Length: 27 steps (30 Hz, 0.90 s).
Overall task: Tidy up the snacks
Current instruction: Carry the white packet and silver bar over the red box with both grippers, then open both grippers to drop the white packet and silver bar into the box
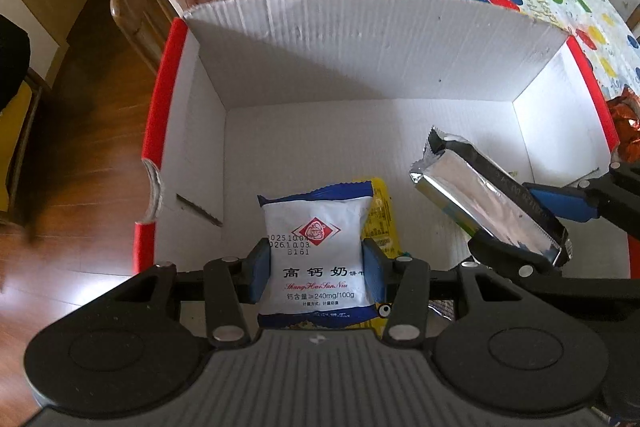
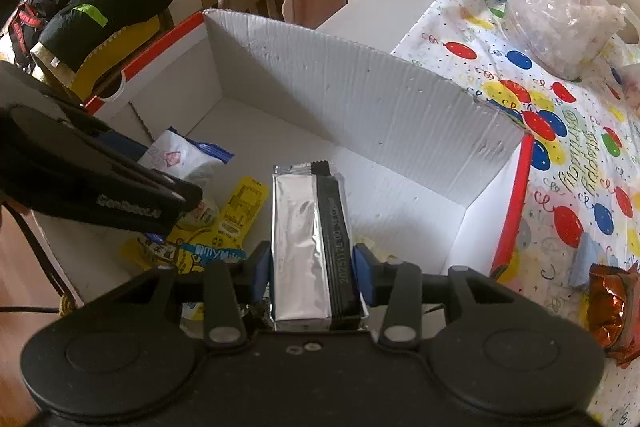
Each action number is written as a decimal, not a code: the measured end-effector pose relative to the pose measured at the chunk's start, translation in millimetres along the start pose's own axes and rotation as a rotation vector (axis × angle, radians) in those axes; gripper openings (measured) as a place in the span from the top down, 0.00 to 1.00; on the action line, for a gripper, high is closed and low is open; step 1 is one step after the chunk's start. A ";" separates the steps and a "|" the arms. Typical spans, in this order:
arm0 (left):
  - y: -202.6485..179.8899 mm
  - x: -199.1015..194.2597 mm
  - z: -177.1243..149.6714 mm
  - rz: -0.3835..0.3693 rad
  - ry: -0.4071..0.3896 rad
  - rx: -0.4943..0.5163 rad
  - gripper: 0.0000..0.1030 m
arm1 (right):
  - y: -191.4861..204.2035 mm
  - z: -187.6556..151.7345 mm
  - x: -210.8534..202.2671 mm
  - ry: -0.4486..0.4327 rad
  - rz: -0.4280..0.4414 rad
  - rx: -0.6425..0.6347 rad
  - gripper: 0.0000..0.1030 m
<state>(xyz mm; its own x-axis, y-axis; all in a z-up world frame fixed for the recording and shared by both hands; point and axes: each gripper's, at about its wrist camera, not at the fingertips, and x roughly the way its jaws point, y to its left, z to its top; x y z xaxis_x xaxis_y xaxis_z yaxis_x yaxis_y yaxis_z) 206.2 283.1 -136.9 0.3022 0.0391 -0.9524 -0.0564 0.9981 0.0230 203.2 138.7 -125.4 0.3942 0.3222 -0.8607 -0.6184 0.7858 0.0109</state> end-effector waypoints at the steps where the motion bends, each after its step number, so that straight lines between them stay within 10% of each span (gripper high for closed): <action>1: -0.4 0.2 -1.3 0.001 -0.001 -0.001 0.54 | 0.9 -0.7 -0.2 0.003 0.001 -0.002 0.59; 27: -19.1 -67.7 -24.4 -0.052 -0.177 -0.007 0.41 | -17.0 -13.4 -49.6 -0.096 0.060 0.081 0.50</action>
<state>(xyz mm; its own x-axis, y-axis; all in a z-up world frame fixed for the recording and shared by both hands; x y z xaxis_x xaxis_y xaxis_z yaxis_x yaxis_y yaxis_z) 163.6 260.2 -80.2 0.4679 -0.0046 -0.8838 -0.0426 0.9987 -0.0277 185.1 102.3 -89.7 0.4242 0.4157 -0.8045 -0.5870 0.8028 0.1052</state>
